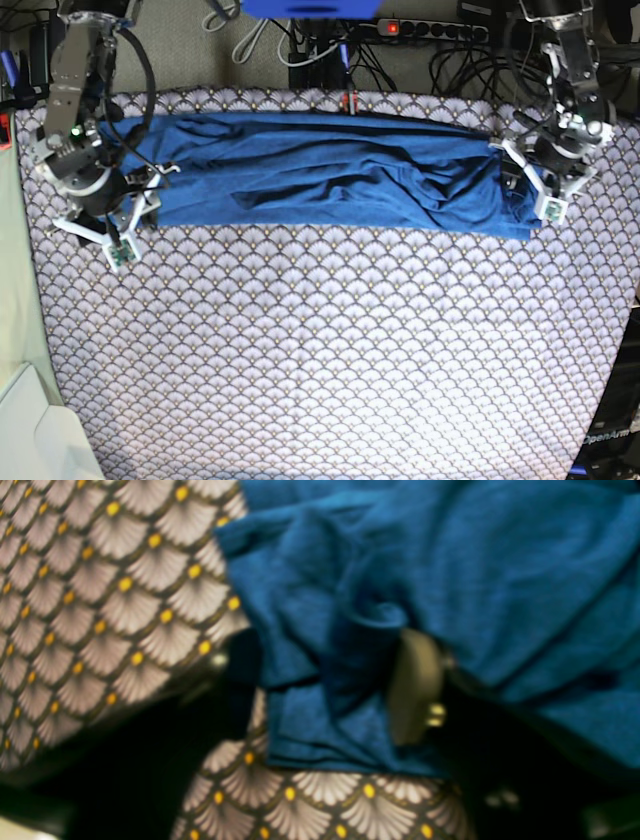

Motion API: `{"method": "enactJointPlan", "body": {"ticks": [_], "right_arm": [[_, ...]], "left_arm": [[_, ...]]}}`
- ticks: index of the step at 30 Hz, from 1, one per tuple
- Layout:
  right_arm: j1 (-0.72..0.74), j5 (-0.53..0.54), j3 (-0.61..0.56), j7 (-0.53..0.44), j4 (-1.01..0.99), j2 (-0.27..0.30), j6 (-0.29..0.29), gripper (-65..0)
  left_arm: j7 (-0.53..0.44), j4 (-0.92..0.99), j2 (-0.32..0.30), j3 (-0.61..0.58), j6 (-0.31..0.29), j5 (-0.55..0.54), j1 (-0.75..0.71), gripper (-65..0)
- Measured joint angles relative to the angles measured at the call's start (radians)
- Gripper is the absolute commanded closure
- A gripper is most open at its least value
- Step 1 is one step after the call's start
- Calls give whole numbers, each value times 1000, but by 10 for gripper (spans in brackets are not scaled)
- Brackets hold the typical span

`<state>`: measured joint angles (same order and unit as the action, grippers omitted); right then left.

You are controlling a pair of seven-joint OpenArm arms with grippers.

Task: Fold the T-shirt properly
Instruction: 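Lower both grippers onto the two ends of the shirt strip, then grasp the strip end with the left gripper and tuck it inward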

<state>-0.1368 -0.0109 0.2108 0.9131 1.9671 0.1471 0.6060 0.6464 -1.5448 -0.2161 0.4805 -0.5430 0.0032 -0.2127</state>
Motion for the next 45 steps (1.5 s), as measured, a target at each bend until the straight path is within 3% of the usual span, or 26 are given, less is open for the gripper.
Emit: {"method": "enactJointPlan", "body": {"ticks": [4, 8, 14, 35, 38, 45], "right_arm": [[0, 0, 0, 0, 0, 2, 0, -302], [0, 0, 0, 0, 0, 4, 0, -302], [0, 0, 0, 0, 0, 5, 0, -302], [1, 0, 0, 0, -2, 5, 0, -303], [1, 0, 0, 0, -2, 5, 0, -303], [6, -1, 0, 0, -2, 5, 0, -304]], "left_arm": [[1, -2, 0, 3, 0, 0, 0, -500], [1, -2, 0, 3, 0, -10, 3, -500], [-2, 41, -1, 44, -7, -114, 47, -500], [-45, 179, 6, 81, 2, -140, 87, -497], [-48, 179, 11, 81, 6, -144, 85, -416], [-48, 179, 18, 75, -14, -159, 85, -112]]}}
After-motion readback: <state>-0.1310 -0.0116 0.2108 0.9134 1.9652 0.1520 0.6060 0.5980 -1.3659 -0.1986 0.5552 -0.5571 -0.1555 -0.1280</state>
